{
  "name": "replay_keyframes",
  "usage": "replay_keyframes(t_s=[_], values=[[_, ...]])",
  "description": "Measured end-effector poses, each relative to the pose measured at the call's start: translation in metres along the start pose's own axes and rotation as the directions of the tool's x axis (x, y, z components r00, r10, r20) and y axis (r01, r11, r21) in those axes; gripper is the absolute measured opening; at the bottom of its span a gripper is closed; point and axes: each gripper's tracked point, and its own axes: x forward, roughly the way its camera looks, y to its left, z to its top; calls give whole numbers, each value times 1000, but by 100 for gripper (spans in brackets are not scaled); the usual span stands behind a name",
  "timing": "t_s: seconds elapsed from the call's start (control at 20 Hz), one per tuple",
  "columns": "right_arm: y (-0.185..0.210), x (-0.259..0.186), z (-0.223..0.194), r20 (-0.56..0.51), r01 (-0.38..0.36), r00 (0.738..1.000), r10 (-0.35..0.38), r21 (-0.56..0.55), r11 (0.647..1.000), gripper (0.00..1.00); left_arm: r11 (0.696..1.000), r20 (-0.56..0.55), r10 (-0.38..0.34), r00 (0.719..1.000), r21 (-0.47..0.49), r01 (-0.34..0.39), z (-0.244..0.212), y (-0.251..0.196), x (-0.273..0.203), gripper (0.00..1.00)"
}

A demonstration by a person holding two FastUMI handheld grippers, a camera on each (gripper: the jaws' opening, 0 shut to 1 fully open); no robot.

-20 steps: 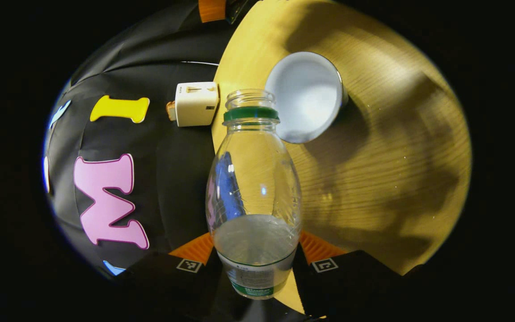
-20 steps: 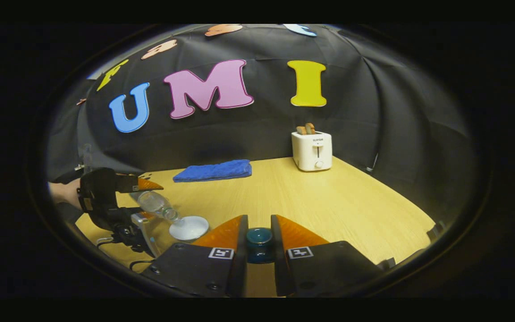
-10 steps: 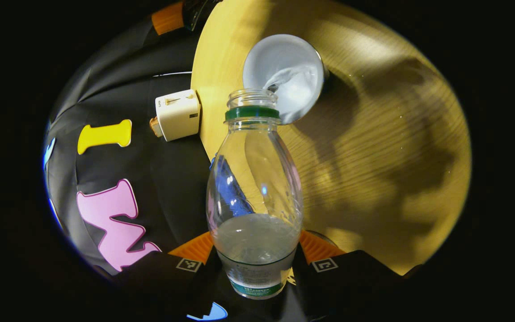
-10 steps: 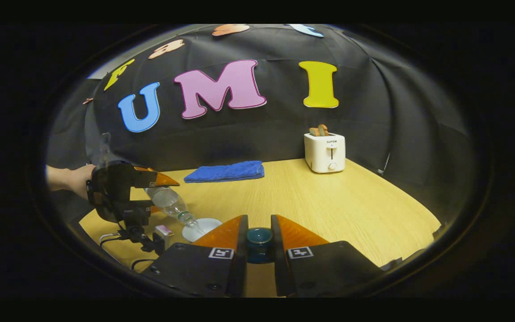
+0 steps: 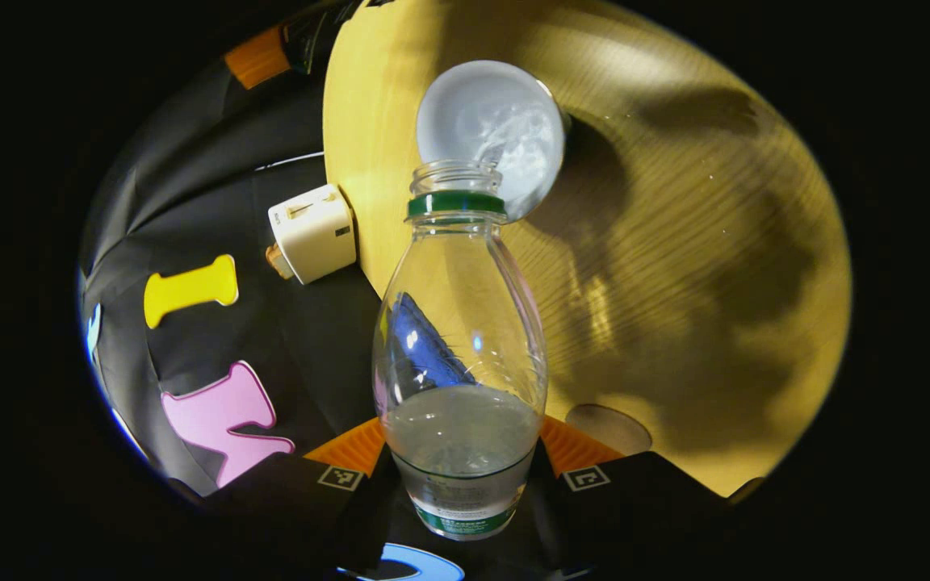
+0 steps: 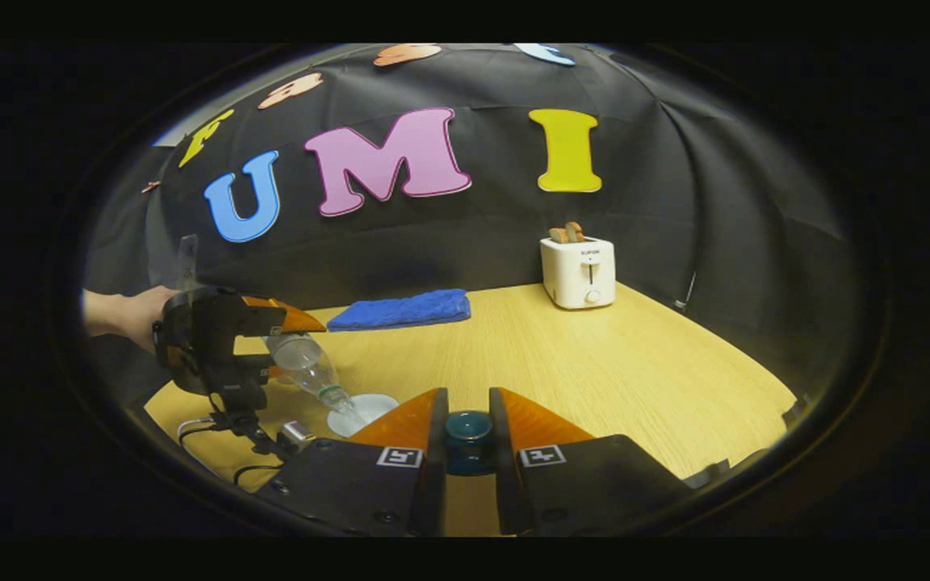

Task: Open the teacup lid with one hand, grasp the water bottle and pour water into the teacup with the other hand; after pouring, place the water bottle on the coaster and then close the teacup lid.

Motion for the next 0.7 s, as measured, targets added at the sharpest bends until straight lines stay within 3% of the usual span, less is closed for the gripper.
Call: replay_keyframes(t_s=[0.25,0.7], values=[[-4,-6,-6,-11,20,1000,-20,31,999,29,995,-6,0,1000,96,1,-2,9,0,74],[11,-10,-1,1,-3,1000,3,37,999,29,956,21,-6,1000,292,-1,8,32,-8,74]])
